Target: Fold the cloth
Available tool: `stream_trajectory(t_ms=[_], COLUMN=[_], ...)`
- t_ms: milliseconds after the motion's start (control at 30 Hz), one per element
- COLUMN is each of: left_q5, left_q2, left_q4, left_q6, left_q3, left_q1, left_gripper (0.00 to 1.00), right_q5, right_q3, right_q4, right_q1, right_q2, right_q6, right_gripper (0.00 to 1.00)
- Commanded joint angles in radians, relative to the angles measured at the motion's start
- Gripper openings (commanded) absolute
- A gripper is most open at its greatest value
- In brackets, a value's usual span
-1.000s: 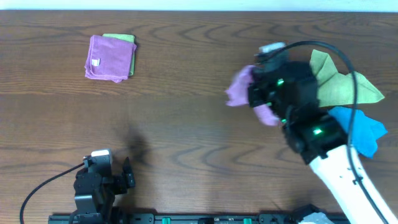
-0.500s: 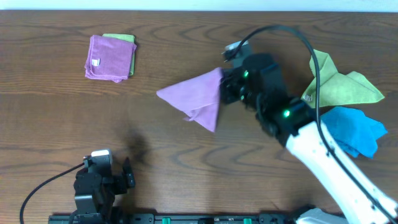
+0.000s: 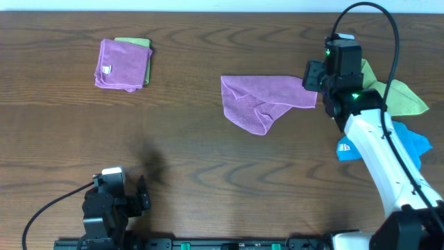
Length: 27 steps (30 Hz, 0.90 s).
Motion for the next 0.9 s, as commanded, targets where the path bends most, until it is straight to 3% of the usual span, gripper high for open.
stream_trajectory(t_ms=[0,100,267,600,700,867], left_q5=[-0.003,-0.003,-0.003,-0.003,-0.003,-0.003], left_q2=[-0.005,-0.005,-0.005,-0.005,-0.005,-0.005], left_q4=[-0.018,-0.018,-0.018,-0.018,-0.018,-0.018], left_q6=[0.011,0.011,0.011,0.011,0.011,0.011], left_q3=[-0.022,-0.022,-0.022,-0.022,-0.022,-0.022], left_q1=[-0.004,-0.005,-0.005,-0.005,-0.004,-0.005], left_gripper=[0.95,0.95,0.95,0.95,0.95,0.95], right_q5=[-0.156,-0.366,-0.453,-0.503,-0.524,-0.559], right_q3=[0.016,0.016,0.016,0.015,0.015,0.015], right_q4=[-0.01,-0.047,-0.088,-0.225,-0.233,-0.212], right_q1=[0.011,0.031,0.06,0.069,0.07,0.07], right_q2=[-0.028,-0.011,0.078,0.236,0.261,0.294], right_q6=[-0.011,-0.103,-0.14,0.158,0.234,0.142], right_gripper=[0.62,0.6,0.58,0.45,0.45,0.52])
